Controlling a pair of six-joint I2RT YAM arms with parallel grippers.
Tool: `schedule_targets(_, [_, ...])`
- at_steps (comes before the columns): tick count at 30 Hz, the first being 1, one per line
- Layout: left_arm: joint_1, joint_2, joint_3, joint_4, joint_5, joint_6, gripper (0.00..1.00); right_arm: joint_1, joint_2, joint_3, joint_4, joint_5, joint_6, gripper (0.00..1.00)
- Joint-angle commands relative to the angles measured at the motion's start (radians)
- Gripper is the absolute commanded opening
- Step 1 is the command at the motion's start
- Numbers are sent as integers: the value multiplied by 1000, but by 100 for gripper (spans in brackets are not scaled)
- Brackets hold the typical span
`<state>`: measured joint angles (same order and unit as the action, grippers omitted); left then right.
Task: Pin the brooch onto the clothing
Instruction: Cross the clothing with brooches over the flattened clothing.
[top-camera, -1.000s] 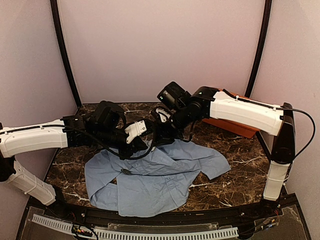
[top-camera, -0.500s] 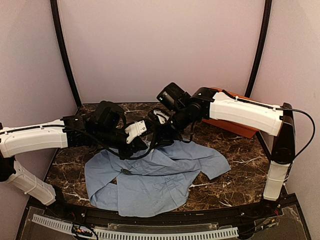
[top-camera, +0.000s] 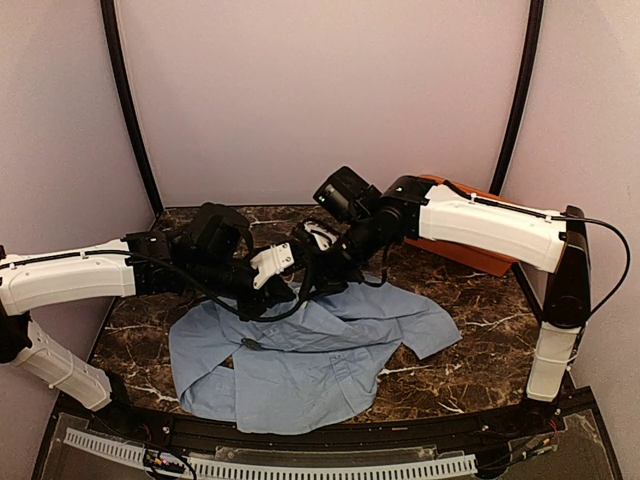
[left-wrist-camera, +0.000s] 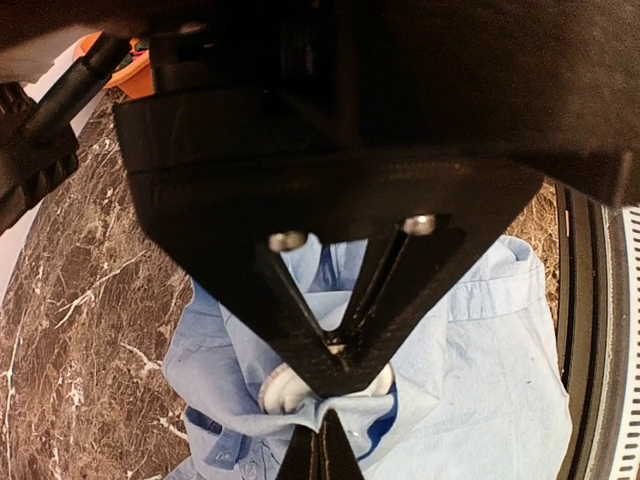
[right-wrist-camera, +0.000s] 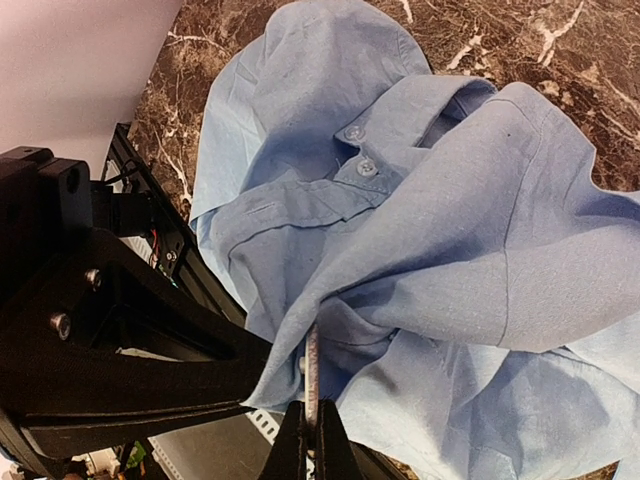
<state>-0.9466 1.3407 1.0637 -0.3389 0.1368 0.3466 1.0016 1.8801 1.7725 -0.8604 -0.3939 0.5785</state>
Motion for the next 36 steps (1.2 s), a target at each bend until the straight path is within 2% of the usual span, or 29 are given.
schedule_targets(1, [-4, -3, -10, 6, -16, 7, 1, 14, -37, -5, 25, -60, -30, 0])
schedule_targets(10, [-3, 0, -11, 9, -48, 4, 1, 15, -58, -34, 28, -143, -65, 0])
schedule_targets(16, [-4, 0, -11, 17, -83, -5, 1, 15, -68, -42, 2, -123, -89, 0])
schedule_targets(24, [-3, -7, -15, 26, -116, -12, 13, 14, -76, -46, 11, -158, -89, 0])
schedule_targets(36, [-4, -38, -13, 26, -153, -34, 46, -31, -125, -132, 103, -200, 3, 0])
